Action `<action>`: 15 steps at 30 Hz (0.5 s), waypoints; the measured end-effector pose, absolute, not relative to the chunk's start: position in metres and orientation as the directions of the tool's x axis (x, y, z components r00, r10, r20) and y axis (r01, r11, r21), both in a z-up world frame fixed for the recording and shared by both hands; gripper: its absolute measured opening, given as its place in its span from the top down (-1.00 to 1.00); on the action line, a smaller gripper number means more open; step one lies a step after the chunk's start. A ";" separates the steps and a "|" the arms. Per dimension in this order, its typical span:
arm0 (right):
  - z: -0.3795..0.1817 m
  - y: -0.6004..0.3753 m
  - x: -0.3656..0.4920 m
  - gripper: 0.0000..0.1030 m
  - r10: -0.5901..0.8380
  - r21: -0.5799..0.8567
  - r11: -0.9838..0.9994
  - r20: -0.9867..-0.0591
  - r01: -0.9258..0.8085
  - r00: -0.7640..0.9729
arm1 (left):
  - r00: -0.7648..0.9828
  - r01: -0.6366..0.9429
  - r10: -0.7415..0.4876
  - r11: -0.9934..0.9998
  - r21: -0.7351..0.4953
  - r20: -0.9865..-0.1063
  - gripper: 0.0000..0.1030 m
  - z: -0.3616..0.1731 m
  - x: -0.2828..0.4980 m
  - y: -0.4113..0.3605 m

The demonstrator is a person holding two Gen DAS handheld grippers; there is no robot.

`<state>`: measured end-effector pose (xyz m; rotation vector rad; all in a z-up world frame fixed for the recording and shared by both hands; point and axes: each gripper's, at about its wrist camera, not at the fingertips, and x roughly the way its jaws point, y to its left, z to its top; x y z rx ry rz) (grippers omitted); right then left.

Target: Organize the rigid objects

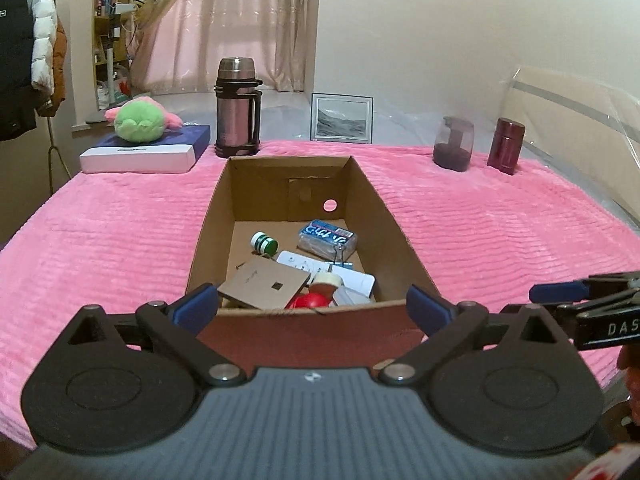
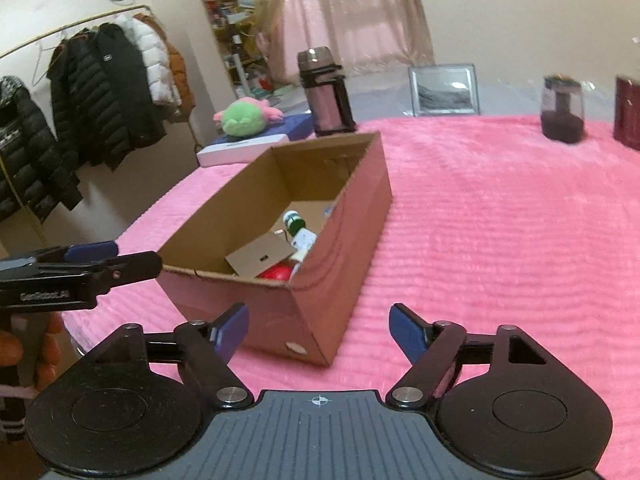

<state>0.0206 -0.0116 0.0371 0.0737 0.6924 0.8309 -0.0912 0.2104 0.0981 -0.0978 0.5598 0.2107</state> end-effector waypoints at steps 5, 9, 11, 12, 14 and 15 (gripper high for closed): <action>0.028 -0.016 0.013 -0.50 0.666 0.371 0.729 -0.578 -0.575 0.471 | 0.803 -0.252 0.179 0.966 -0.052 -0.568 -0.94 0.091 -0.102 0.205; 0.026 -0.019 0.008 -0.53 0.640 0.379 0.754 -0.608 -0.536 0.470 | 0.780 -0.277 0.174 0.957 -0.082 -0.601 -0.94 0.084 -0.110 0.206; 0.025 -0.019 0.003 -0.53 0.625 0.361 0.764 -0.618 -0.534 0.477 | 0.767 -0.293 0.175 0.952 -0.094 -0.617 -0.93 0.080 -0.114 0.205; 0.025 -0.018 0.001 -0.53 0.619 0.352 0.768 -0.622 -0.535 0.479 | 0.762 -0.296 0.173 0.950 -0.098 -0.625 -0.92 0.078 -0.115 0.205; 0.023 -0.017 -0.003 -0.54 0.606 0.329 0.775 -0.630 -0.540 0.486 | 0.749 -0.302 0.167 0.948 -0.106 -0.641 -0.91 0.075 -0.117 0.204; 0.023 -0.016 -0.005 -0.54 0.600 0.317 0.778 -0.633 -0.543 0.489 | 0.744 -0.303 0.164 0.947 -0.109 -0.648 -0.89 0.073 -0.118 0.204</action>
